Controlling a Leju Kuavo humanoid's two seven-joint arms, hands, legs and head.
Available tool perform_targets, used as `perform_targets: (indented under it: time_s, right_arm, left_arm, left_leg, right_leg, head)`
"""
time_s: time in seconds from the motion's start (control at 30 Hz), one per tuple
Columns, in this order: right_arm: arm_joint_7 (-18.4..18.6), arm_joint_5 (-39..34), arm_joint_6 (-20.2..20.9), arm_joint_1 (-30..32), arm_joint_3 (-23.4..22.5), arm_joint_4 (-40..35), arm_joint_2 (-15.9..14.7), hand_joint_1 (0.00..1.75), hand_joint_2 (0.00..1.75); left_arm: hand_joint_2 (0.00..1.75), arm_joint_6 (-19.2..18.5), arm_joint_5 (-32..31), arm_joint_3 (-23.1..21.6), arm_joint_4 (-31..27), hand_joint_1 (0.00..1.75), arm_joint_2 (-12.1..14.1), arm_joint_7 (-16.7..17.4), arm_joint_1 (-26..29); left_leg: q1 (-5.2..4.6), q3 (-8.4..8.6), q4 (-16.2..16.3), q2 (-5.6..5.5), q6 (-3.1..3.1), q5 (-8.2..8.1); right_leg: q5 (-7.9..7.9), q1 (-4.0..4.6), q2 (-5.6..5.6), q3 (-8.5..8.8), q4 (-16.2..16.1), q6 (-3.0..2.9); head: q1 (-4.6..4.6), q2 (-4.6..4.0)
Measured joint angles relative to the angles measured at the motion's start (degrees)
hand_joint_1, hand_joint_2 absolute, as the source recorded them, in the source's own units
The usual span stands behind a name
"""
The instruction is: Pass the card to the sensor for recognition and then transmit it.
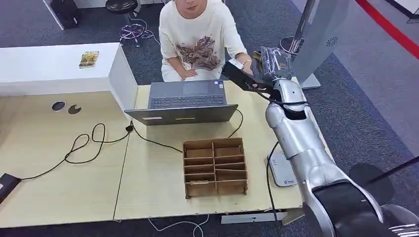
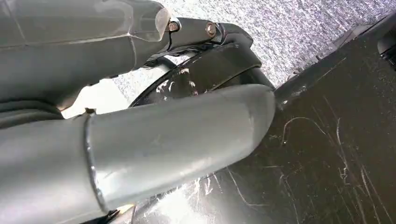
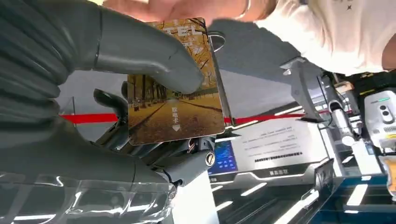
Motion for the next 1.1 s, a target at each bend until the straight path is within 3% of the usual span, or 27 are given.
perform_targets:
  time_s: [0.4,0.43,0.47,0.5,0.87,1.1]
  right_arm:
    - [0.07,0.26,-0.04,-0.78,0.13,2.32,1.00,1.75,1.75]
    - [0.11,0.35,-0.07,-0.81,0.13,2.51,1.07,1.12,1.75]
    - [0.26,0.42,-0.11,-0.82,0.13,2.69,1.07,0.72,1.75]
    - [0.33,0.42,-0.18,-0.82,0.13,2.88,1.11,0.05,1.75]
    - [1.07,0.98,-0.90,-0.83,0.13,3.63,1.16,0.00,1.75]
    - [-1.57,-6.72,-1.99,-0.02,-2.29,1.58,1.85,0.00,1.75]
  left_arm:
    - [0.00,-0.15,-0.07,-0.17,0.00,0.00,0.00,0.00,-0.02]
    - [0.00,-0.17,-0.07,-0.17,0.00,0.00,0.02,0.00,-0.02]
    - [0.00,-0.17,-0.07,-0.17,0.00,0.00,0.00,0.00,-0.02]
    - [0.00,-0.20,-0.07,-0.18,0.00,0.00,0.02,0.00,-0.02]
    - [0.00,-0.22,-0.07,-0.17,0.00,0.00,0.02,0.00,-0.02]
    - [0.00,-0.22,0.22,-0.18,0.00,0.00,0.02,0.00,-0.01]
  left_leg:
    - [0.00,-0.01,0.00,-0.01,0.00,0.01]
    - [0.00,-0.01,0.00,-0.01,0.00,0.01]
    - [0.00,0.00,0.00,-0.01,0.00,0.01]
    - [0.00,0.00,0.00,-0.01,0.00,0.01]
    - [0.00,0.00,0.00,-0.01,0.00,0.01]
    - [0.00,0.00,0.00,-0.01,0.00,0.01]
  right_leg:
    - [0.00,0.00,-0.01,0.00,0.00,0.00]
    - [0.00,0.00,-0.01,0.00,0.00,0.00]
    - [0.00,0.00,-0.01,0.00,0.00,0.00]
    - [0.00,0.00,-0.01,0.00,0.00,0.00]
    - [0.00,0.00,-0.01,0.00,0.00,0.00]
    - [0.00,0.00,-0.01,-0.01,0.00,0.00]
  head:
    - [0.02,0.00]
    - [0.02,0.00]
    - [0.00,0.00]
    - [0.02,0.00]
    - [0.00,0.00]
    - [0.02,-0.02]
